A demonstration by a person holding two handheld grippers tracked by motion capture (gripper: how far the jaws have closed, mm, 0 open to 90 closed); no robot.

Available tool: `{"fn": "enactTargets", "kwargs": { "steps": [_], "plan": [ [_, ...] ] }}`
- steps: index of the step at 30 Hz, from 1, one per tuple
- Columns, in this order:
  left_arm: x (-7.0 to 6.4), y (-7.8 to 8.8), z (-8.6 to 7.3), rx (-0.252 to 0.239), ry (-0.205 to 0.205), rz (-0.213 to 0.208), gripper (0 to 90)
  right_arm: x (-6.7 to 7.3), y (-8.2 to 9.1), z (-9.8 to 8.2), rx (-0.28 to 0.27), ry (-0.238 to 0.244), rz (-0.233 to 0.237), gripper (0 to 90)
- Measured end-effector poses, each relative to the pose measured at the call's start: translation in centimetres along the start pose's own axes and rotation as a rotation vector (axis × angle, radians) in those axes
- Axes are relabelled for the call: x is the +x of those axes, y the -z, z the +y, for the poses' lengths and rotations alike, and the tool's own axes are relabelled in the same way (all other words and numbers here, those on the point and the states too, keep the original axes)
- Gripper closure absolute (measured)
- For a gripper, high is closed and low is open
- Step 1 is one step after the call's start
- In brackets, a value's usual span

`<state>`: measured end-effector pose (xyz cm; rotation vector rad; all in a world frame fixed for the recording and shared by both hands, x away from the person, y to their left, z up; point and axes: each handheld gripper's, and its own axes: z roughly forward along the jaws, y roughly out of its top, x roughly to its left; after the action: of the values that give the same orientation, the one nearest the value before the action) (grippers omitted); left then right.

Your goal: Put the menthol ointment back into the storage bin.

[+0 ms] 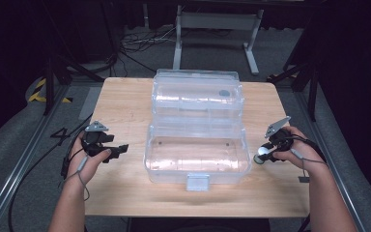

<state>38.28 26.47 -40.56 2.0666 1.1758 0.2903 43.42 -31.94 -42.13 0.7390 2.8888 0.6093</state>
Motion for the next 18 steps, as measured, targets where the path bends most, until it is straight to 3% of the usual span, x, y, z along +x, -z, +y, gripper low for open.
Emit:
{"fn": "enactTargets", "kwargs": {
  "steps": [9,18],
  "plan": [
    [0.0,0.0,0.1,0.002,-0.002,-0.004,27.4,0.0,0.4,-0.1,-0.013,-0.012,0.001,50.7],
    [0.0,0.0,0.1,0.0,0.008,0.001,27.4,0.6,1.9,0.5,-0.053,0.02,0.024,50.8]
  ]
}}
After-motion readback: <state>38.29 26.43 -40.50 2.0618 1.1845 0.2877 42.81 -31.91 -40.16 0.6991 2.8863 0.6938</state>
